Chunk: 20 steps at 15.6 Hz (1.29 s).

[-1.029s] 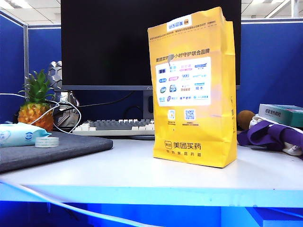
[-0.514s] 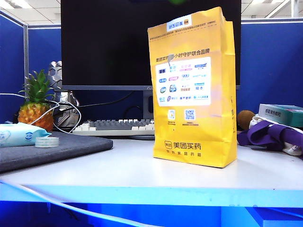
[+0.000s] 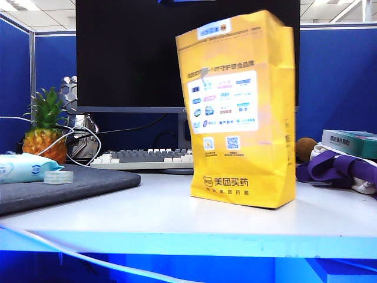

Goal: Pick up the green apple and throw it into the yellow paper bag.

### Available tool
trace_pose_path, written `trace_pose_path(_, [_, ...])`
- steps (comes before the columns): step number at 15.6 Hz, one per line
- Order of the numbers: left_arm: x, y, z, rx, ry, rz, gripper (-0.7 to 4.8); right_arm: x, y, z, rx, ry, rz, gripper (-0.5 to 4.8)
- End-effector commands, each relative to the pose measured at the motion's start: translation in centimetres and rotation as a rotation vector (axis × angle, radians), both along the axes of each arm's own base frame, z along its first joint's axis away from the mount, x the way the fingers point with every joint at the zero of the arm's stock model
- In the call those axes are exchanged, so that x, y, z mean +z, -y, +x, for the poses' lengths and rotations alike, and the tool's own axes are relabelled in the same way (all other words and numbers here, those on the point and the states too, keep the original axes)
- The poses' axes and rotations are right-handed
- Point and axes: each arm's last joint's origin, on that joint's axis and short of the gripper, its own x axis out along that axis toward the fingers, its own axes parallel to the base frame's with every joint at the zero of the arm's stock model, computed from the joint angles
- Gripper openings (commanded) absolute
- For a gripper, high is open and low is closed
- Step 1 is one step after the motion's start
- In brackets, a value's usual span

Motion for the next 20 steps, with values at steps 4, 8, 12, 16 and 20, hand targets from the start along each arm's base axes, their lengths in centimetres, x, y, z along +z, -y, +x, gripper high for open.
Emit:
trace_pose_path(4, [6.9, -7.8, -11.1, 0.197, 0.274, 0.341, 4.79, 0.8, 0.4, -1.0, -0.040, 0.062, 0.006, 4.79])
trace_pose_path(8, [7.6, -12.8, -18.0, 0.309, 0.192, 0.441, 4.79, 2.0, 1.9, -4.6, -0.219, 0.228, -0.023, 4.79])
trace_pose_path(12, [4.5, -16.8, -24.0, 0.470, 0.147, 0.389, 4.79, 1.9, 3.8, -10.9, -0.272, 0.366, 0.046, 4.79])
trace_pose_path(16, [-1.5, -20.6, -29.7, 0.651, 0.116, 0.240, 4.79, -1.9, 4.5, -13.5, -0.238, 0.289, 0.226, 4.79])
trace_pose_path(20, [-5.2, -23.0, -32.6, 0.894, 0.246, -0.076, 4.79, -8.1, 3.6, -10.2, -0.267, 0.110, 0.211, 4.79])
